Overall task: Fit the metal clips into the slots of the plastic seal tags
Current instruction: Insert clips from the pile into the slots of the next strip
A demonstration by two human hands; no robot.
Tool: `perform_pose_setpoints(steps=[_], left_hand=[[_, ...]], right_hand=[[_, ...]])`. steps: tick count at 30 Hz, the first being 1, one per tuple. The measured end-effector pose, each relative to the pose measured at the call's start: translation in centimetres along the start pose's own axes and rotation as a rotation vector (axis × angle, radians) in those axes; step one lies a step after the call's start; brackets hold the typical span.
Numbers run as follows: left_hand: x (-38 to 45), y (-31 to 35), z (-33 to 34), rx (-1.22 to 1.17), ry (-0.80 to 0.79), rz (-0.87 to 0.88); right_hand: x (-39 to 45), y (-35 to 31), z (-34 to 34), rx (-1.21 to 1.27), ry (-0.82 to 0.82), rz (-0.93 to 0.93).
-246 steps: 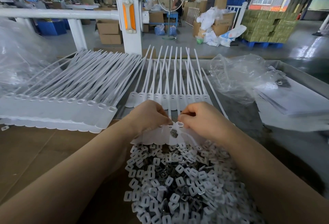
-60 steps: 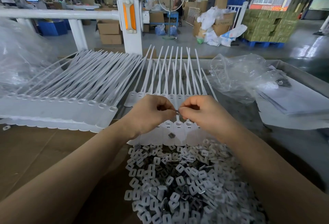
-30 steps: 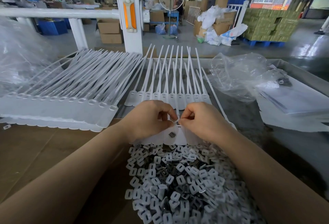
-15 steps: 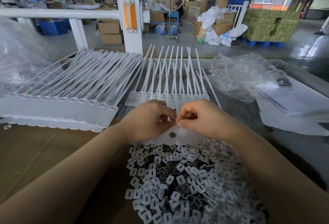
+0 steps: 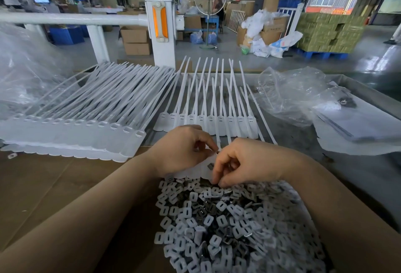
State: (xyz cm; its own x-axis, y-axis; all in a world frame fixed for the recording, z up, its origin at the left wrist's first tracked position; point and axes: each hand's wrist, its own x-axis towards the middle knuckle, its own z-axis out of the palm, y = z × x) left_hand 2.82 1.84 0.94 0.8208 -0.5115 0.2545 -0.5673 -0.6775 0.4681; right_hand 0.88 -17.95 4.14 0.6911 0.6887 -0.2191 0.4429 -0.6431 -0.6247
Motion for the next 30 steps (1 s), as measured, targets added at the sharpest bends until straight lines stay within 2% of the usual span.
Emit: perform_pose_setpoints(steps=[7, 9, 13, 16, 23, 30], left_hand=[[0.0, 0.1, 0.0, -0.030, 0.002, -0.017], [0.0, 0.2, -0.1, -0.105, 0.004, -0.040], [0.0, 0.2, -0.1, -0.266, 0.013, -0.088], [0.0, 0.6, 0.1, -0.359, 0.045, -0.084], [0.1, 0.9, 0.3, -0.391, 0.222, -0.039], [0.1, 0.9, 0.3, -0.398, 0.238, 0.063]], right_hand=[[0.1, 0.0, 0.2, -0.014, 0.027, 0.031], [0.4, 0.2, 0.3, 0.035, 0.153, 0.044], [1.1, 0.7, 0.4, 0.181, 0.544, 0.087], [1.3, 1.0, 0.5, 0.237, 0.679, 0.128], [1.3, 0.6, 0.4, 0.355, 0.706, 0.119], [1.2, 0.7, 0.4, 0.432, 0.673, 0.130]])
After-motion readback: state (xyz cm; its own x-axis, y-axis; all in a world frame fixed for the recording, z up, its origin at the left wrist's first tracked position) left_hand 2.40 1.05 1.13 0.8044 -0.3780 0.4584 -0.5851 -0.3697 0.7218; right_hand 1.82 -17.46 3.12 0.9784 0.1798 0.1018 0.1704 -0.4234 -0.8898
